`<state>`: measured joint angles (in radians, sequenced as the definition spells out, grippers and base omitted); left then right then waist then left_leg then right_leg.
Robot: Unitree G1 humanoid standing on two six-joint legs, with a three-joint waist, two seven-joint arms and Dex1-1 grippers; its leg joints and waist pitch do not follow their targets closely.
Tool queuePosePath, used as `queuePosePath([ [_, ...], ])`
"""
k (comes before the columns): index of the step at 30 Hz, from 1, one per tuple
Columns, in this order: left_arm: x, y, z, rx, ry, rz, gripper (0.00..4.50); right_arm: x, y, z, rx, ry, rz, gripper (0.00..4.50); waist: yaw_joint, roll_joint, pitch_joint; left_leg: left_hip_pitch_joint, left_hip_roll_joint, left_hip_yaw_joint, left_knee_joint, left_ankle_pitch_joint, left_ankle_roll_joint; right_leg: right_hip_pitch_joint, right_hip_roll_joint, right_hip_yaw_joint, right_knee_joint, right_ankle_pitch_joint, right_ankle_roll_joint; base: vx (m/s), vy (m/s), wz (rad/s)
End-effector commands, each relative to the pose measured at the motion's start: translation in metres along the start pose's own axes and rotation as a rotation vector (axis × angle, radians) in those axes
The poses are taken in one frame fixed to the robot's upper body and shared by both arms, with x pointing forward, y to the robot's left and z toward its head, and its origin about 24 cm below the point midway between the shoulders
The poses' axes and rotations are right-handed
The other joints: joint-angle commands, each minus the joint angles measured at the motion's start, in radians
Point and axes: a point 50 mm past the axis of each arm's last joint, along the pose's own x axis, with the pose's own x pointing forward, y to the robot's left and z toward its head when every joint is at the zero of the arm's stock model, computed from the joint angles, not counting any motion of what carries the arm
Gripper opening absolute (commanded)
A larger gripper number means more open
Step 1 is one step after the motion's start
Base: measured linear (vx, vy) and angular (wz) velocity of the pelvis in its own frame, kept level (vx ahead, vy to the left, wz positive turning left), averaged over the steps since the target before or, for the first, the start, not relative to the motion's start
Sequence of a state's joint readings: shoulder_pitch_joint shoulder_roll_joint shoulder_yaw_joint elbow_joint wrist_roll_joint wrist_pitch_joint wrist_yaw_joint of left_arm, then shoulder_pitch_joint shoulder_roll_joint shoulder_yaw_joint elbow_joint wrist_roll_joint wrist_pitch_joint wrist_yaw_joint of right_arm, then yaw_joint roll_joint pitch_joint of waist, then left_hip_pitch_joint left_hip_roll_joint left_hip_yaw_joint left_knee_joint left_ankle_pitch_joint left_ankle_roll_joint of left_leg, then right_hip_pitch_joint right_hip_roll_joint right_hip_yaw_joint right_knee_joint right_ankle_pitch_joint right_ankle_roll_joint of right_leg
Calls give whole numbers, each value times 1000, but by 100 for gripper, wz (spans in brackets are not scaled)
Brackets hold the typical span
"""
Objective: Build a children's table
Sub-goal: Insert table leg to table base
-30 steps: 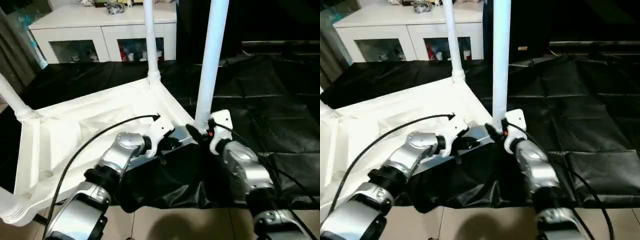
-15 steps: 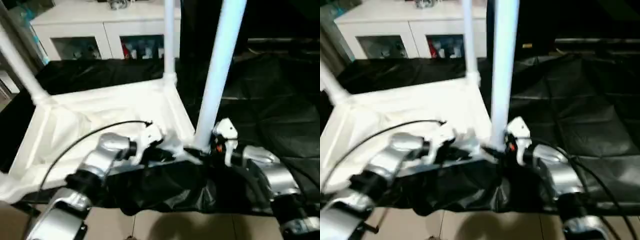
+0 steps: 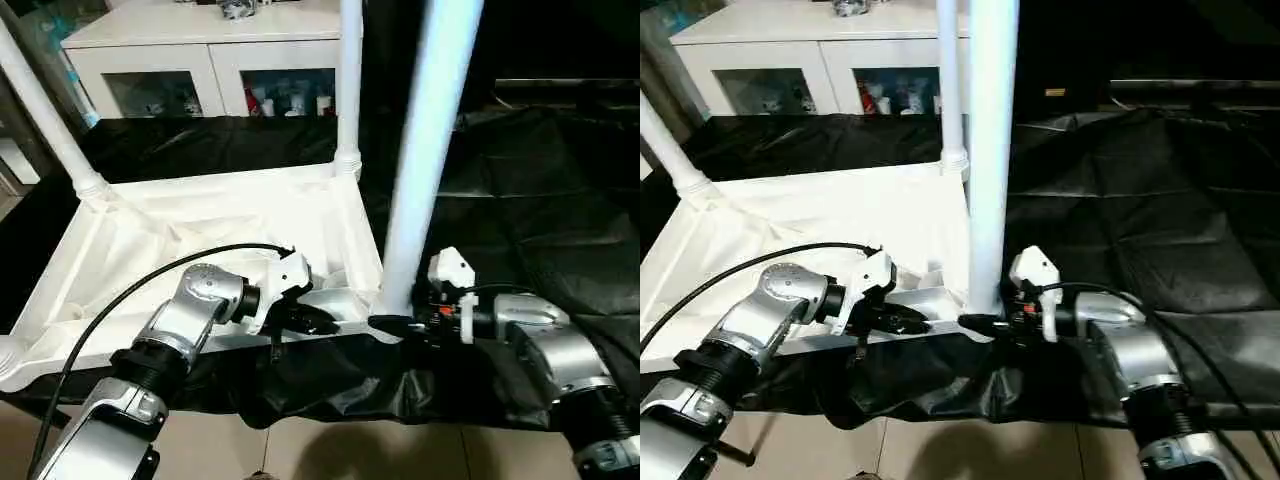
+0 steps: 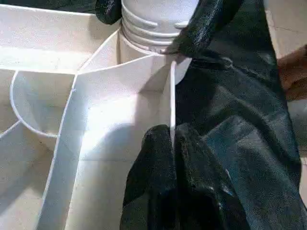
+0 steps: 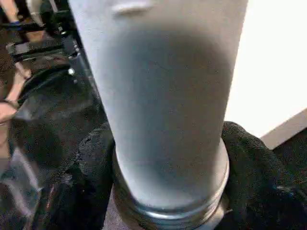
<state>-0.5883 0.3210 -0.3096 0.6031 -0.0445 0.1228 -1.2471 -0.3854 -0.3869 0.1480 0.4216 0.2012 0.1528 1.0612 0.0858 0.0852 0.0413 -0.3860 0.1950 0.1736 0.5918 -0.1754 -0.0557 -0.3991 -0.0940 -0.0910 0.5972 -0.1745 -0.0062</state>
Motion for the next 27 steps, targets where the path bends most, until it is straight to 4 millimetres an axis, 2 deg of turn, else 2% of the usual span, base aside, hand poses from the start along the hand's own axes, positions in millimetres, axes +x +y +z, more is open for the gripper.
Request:
queuePosePath([
  [1,4,1,10,29,-35,8,0,5,-5,-9,46,36,-113,280,2,-19,-61,10,35,-8,-71,-218,66,48,-59,44,-73,-264,-215,0,0,0],
  [2,9,7,12,21,-34,93,0,12,-12,-13,84,29,-261,278,-5,-18,-59,11,33,-10,-75,-236,46,48,-58,42,-77,-298,-201,0,0,0],
  [5,15,14,15,4,-46,190,0,20,-16,-15,139,4,-377,276,-15,-17,-57,18,31,-12,-79,-282,19,44,-58,43,-86,-359,-180,0,0,0],
  [7,18,15,18,-3,-57,211,0,23,-17,-15,159,-6,-414,275,-19,-17,-57,21,30,-11,-79,-298,13,41,-57,43,-89,-364,-177,0,0,0],
  [8,24,18,22,-15,-75,252,0,31,-19,-14,203,-18,-498,275,-25,-12,-56,17,28,-11,-80,-300,11,42,-56,44,-90,-346,-178,0,0,0],
  [9,28,19,24,-18,-76,277,0,36,-19,-14,222,-22,-538,275,-26,-10,-58,19,29,-14,-81,-307,7,43,-57,43,-88,-343,-179,0,0,0],
  [10,34,21,27,-21,-74,309,0,43,-18,-12,249,-28,-589,275,-28,-2,-59,19,28,-14,-80,-307,4,42,-57,44,-87,-335,-180,0,0,0],
  [11,40,23,31,-30,-77,345,0,50,-18,-10,267,-36,-623,275,-33,-6,-57,18,27,-14,-81,-311,0,42,-54,43,-88,-325,-181,0,0,0],
  [13,45,24,34,-39,-86,363,0,56,-16,-8,270,-45,-624,275,-32,-5,-59,22,26,-13,-79,-322,0,41,-56,43,-91,-337,-178,0,0,0],
  [14,49,23,37,-36,-94,357,0,60,-13,-4,260,-60,-585,275,-32,-7,-58,18,26,-14,-80,-318,7,45,-56,43,-91,-328,-178,0,0,0],
  [15,53,21,41,-29,-104,342,0,65,-10,0,251,-80,-540,330,-29,-7,-60,18,26,-13,-78,-313,14,45,-57,43,-91,-317,-177,0,0,0],
  [17,54,19,43,-19,-114,314,0,66,-8,6,238,-100,-502,344,-28,-7,-61,16,27,-13,-79,-299,26,47,-57,43,-88,-289,-183,0,0,0],
  [18,54,19,43,-16,-116,305,0,66,-8,7,226,-100,-493,344,-28,-11,-60,13,27,-13,-79,-297,29,49,-56,44,-87,-284,-185,0,0,0],
  [22,49,15,39,6,-121,241,0,60,-7,9,150,-88,-417,353,-24,-12,-62,11,27,-12,-76,-268,45,51,-58,43,-84,-267,-189,0,0,0],
  [25,38,8,30,28,-104,145,0,46,-9,7,81,-63,-321,353,-20,-13,-68,5,30,-14,-71,-213,66,59,-60,42,-71,-176,-213,0,0,0],
  [26,36,7,28,31,-100,128,0,44,-9,7,69,-57,-300,353,-20,-10,-68,5,31,-10,-67,-192,82,55,-56,43,-67,-129,-229,0,0,0],
  [27,30,5,23,32,-88,96,0,36,-9,6,46,-41,-252,353,-19,-11,-71,7,31,-9,-65,-183,91,57,-55,40,-63,-102,-242,0,0,0],
])
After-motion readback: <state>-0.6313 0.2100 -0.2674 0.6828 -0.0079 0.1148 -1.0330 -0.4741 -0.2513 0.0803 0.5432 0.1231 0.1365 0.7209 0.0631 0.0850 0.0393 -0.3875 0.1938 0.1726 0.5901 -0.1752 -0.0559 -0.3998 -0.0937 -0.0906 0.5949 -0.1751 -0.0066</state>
